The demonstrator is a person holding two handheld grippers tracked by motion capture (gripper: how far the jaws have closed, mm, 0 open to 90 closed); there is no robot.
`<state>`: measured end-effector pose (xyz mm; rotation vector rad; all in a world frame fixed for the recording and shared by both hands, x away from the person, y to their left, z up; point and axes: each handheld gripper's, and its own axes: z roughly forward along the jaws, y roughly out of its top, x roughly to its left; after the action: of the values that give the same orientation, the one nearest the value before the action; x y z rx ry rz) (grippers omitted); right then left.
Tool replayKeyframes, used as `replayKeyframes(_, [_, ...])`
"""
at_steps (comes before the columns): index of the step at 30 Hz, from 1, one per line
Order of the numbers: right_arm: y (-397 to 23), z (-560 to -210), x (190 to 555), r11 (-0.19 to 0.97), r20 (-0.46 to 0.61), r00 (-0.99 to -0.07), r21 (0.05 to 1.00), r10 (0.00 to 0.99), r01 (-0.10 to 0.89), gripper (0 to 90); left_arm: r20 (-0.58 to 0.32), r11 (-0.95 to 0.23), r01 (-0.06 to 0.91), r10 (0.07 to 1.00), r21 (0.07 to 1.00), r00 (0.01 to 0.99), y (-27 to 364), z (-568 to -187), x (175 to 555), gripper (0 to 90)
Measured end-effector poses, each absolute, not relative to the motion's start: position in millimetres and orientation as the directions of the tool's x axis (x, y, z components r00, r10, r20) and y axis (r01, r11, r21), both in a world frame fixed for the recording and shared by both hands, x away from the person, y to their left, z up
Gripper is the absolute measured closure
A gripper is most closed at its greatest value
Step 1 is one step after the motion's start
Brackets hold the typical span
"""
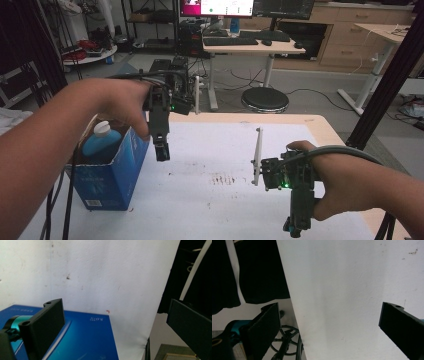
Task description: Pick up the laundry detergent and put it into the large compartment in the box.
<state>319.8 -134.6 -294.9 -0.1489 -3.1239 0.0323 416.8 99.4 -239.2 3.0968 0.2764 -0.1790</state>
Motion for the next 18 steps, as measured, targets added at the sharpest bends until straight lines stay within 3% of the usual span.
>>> replayKeyframes(18, [-138.6,-296.1,322.7,0.996,0.014,-0.996,-0.018,0.09,0.089,3.0,-0.094,-0.984,0.174,0.171,0.022,0.981,94.7,-241.9,421.9,1.6])
